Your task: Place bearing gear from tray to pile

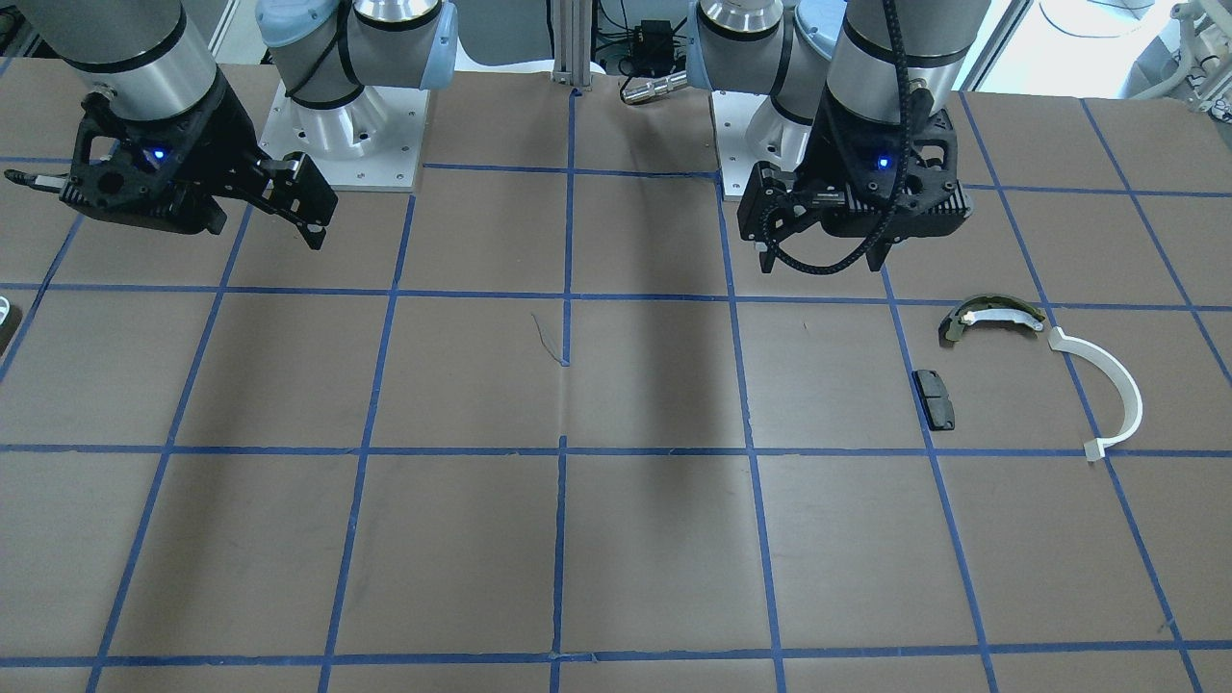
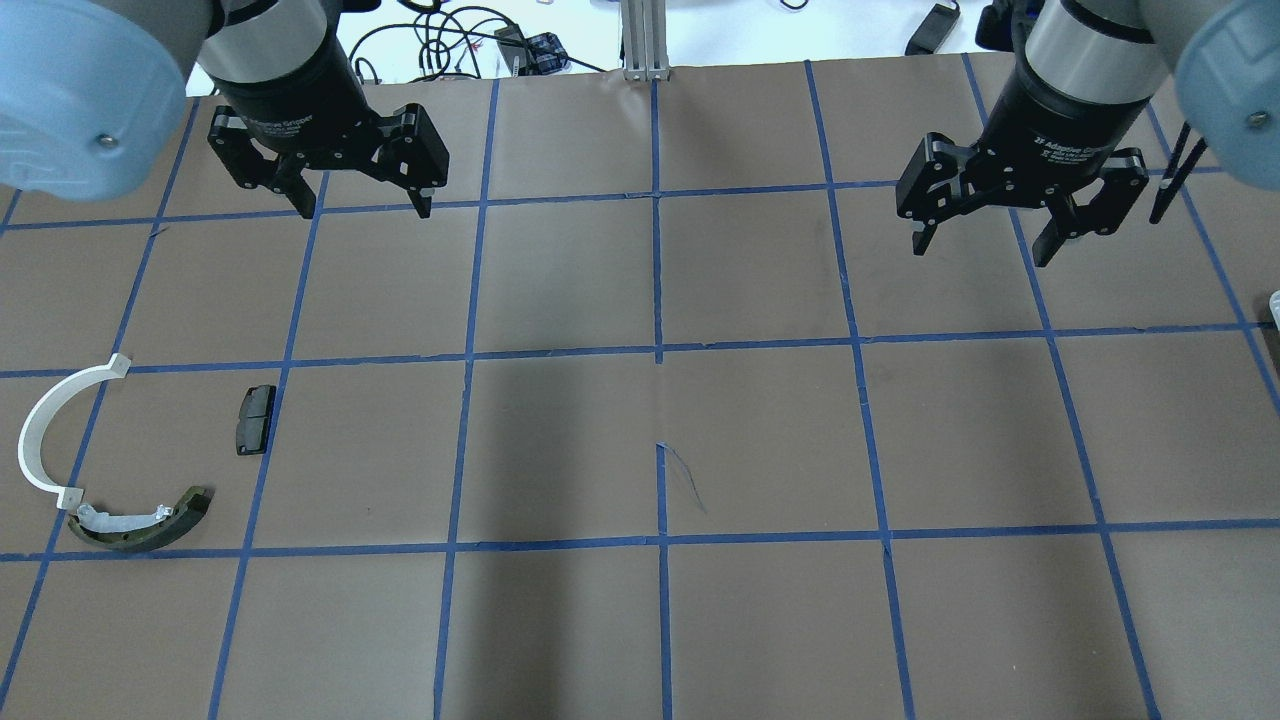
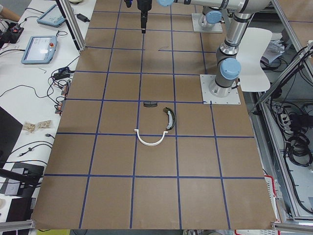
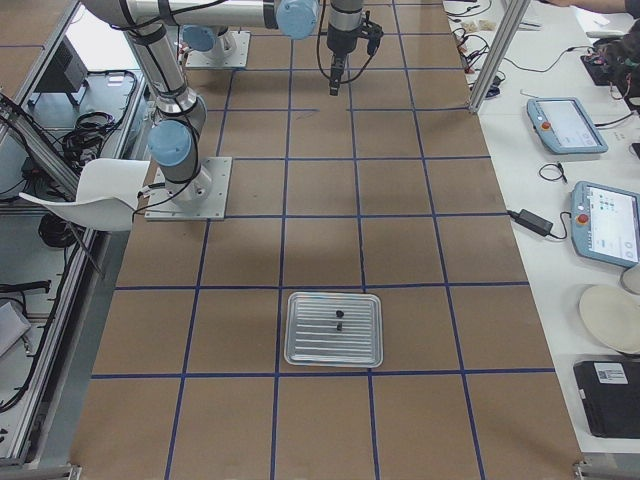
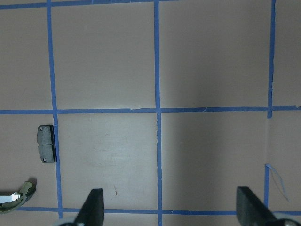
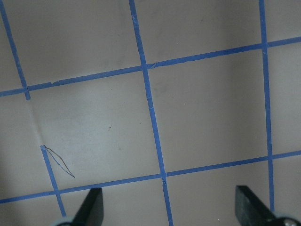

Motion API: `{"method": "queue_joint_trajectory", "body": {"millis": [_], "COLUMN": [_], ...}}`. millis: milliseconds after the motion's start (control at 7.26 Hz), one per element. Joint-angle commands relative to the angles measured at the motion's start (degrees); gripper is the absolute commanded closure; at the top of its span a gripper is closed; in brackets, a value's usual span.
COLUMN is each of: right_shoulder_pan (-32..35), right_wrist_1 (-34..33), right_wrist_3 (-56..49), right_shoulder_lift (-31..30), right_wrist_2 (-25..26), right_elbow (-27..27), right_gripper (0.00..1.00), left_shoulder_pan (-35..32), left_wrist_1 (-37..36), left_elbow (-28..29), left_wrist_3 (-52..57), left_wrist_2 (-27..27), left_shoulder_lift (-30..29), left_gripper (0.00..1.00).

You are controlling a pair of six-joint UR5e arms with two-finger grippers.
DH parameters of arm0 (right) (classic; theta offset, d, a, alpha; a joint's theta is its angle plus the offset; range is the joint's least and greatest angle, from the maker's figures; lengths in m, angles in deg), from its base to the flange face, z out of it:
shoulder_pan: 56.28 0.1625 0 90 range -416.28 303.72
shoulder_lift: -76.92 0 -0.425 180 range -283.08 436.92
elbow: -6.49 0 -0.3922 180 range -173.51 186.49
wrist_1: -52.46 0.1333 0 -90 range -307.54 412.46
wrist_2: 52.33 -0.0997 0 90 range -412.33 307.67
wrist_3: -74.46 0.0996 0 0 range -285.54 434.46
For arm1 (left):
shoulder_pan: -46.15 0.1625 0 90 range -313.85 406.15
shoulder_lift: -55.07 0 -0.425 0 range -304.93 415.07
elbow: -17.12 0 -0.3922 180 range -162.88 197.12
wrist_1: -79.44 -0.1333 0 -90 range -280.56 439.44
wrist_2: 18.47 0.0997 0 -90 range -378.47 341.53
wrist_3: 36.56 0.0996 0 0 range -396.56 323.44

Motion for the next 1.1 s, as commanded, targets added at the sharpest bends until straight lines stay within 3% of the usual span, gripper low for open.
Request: {"method": "queue_joint_trajectory", "body": {"millis": [0,413,689,964], "right_shoulder_pan": [-0.6,-8.5,-14.5,-23.1], "right_wrist_1": [0.0,-0.1,-0.5,-1.1], "right_wrist_3": [0.1,-1.2,-14.4,-26.9], "right_shoulder_lift": [0.2,0.5,1.7,3.7], "right_wrist_2": [0.5,1.5,8.3,8.0], "right_elbow": [-0.1,-0.1,-0.1,0.0], "right_gripper": [0.0,0.0,0.0,0.0], "left_shoulder_pan": [0.0,0.0,0.0,0.0], "left_wrist_1": [0.0,0.0,0.0,0.0], "left_elbow": [0.0,-0.1,-0.1,-0.1], "left_wrist_3": [0.1,0.0,0.0,0.1], "left_wrist_2": [0.0,0.0,0.0,0.0], "left_shoulder_lift": [0.0,0.0,0.0,0.0], "left_gripper": [0.0,0.0,0.0,0.0]}}
